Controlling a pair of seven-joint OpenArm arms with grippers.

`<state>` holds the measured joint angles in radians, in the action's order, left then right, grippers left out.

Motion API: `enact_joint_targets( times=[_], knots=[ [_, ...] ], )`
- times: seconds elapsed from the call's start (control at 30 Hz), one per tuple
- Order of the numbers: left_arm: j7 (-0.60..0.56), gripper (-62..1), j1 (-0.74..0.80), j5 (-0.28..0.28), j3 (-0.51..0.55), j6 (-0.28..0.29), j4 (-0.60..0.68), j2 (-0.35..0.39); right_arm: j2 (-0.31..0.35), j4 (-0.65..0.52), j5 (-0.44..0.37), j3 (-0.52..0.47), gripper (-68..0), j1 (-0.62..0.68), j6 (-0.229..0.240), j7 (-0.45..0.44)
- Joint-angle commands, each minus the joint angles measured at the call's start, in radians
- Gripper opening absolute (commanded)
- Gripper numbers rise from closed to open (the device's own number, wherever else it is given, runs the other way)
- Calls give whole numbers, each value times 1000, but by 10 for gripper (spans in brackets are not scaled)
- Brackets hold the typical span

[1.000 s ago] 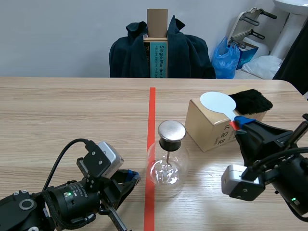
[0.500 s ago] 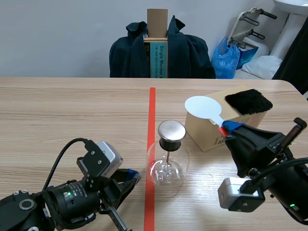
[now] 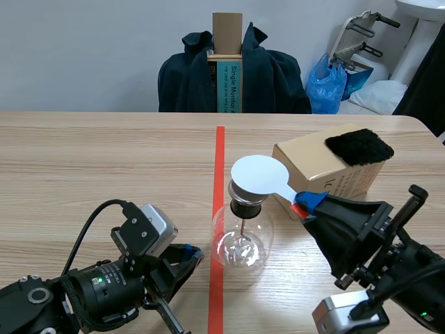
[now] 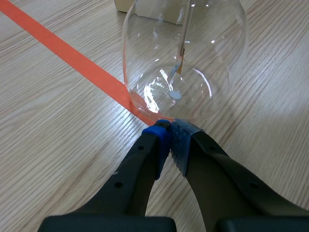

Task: Do the electroscope experiment.
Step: 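Move the plate toward and away from the electroscope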

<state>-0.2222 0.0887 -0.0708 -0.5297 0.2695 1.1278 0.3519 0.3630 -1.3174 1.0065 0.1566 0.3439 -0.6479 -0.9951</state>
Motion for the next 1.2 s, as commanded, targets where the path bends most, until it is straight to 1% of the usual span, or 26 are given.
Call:
enact_joint_targets(
  times=[0.0,0.23,0.5,0.57,0.7,0.87,0.97,1.07,1.17],
  knots=[
    [-21,-582,-3,-3,1,2,20,-5,14,-16,-6,-12,-667,-11,-11,-9],
    [-21,-582,-3,-3,1,2,20,-5,14,-16,-6,-12,-667,-11,-11,-44],
    [-21,-582,-3,-3,1,2,20,-5,14,-16,-6,-12,-667,-11,-11,-47],
    [-21,-582,-3,-3,1,2,20,-5,14,-16,-7,-12,-667,-12,-11,-36],
    [-21,-581,-3,-3,1,2,20,-5,14,-16,-8,-12,-667,-12,-11,21],
    [-21,-581,-3,-3,1,2,20,-5,14,-16,-8,-16,-667,-12,-11,126],
    [-21,-582,-3,-3,1,2,20,-5,14,-16,-8,-30,-667,-12,-21,185],
    [-21,-582,-3,-3,1,3,20,-5,14,-16,-11,-50,-667,-12,-46,242],
    [-21,-582,-3,-3,1,3,20,-5,14,-17,-13,-79,-667,-12,-62,275]
  ],
)
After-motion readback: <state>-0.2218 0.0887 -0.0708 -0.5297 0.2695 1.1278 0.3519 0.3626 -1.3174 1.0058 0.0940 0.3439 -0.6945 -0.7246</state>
